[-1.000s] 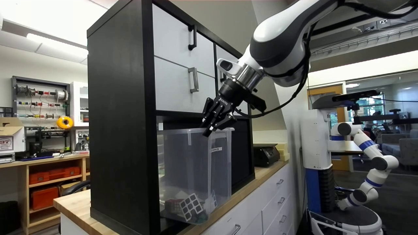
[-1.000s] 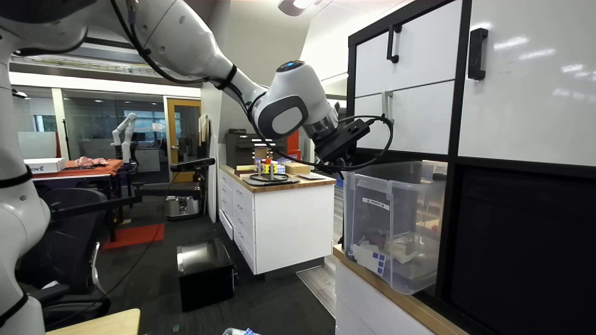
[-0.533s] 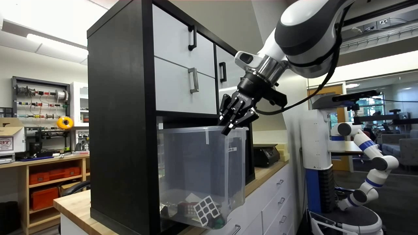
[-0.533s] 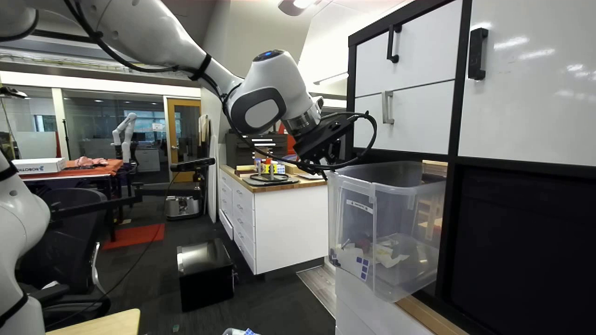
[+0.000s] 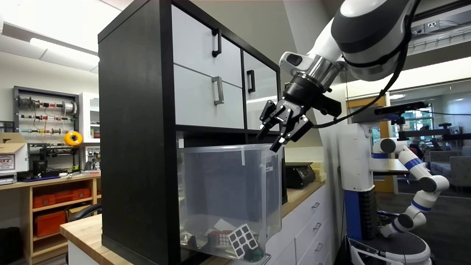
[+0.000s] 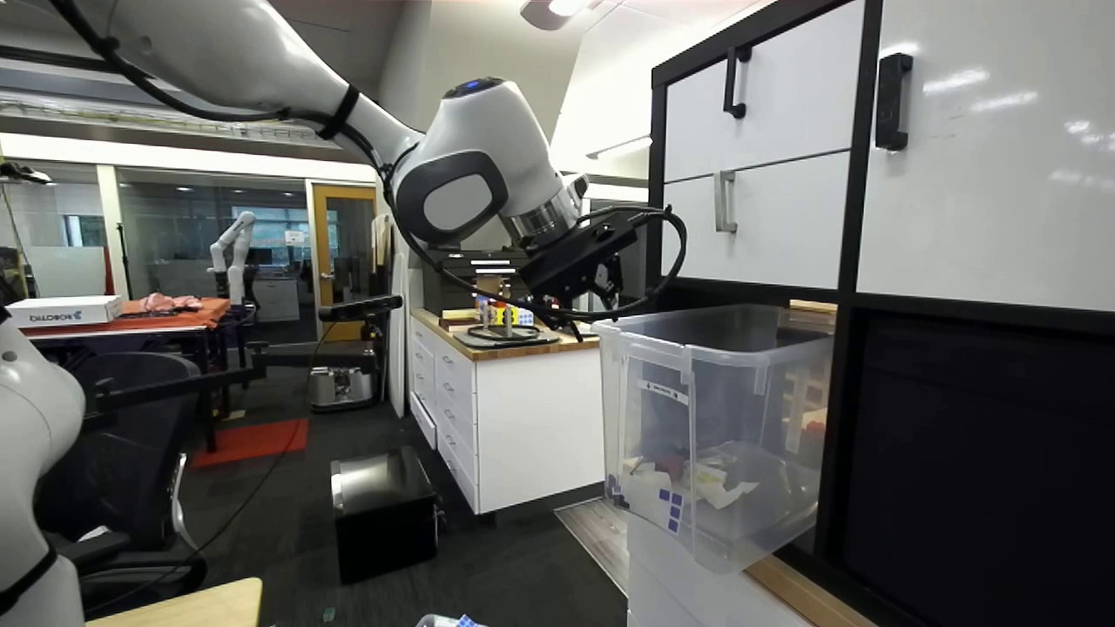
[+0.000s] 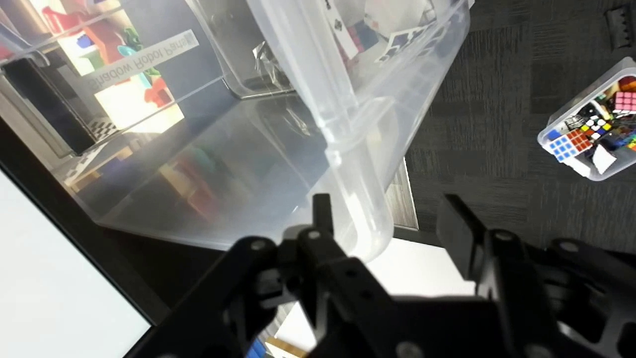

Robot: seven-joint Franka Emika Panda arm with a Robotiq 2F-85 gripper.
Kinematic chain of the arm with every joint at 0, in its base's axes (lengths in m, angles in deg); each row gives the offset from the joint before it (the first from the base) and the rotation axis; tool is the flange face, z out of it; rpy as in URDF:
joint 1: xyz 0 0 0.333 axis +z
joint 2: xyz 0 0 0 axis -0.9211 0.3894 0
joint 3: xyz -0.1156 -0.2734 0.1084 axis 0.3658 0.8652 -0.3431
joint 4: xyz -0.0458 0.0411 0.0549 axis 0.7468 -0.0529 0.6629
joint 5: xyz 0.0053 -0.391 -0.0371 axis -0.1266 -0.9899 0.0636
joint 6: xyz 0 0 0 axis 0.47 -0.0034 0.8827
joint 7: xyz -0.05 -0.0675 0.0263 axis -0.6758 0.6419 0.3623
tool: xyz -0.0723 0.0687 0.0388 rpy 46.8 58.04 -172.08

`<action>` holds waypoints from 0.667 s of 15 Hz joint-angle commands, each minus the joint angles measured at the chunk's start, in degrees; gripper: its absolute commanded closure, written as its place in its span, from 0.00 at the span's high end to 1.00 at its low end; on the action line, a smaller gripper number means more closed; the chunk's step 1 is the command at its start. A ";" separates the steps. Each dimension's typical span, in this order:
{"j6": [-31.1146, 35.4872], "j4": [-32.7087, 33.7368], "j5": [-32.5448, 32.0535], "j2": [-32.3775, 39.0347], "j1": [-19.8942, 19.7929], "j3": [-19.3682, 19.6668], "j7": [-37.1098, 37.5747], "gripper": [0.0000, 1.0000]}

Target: Pull out the clear storage box

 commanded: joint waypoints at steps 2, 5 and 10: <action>-1.26 -2.57 -4.40 -4.01 3.18 4.00 6.37 0.96; -3.07 -1.41 -10.77 -3.93 1.55 3.45 14.42 1.00; -10.94 3.29 -21.69 -3.29 -0.45 3.00 29.59 1.00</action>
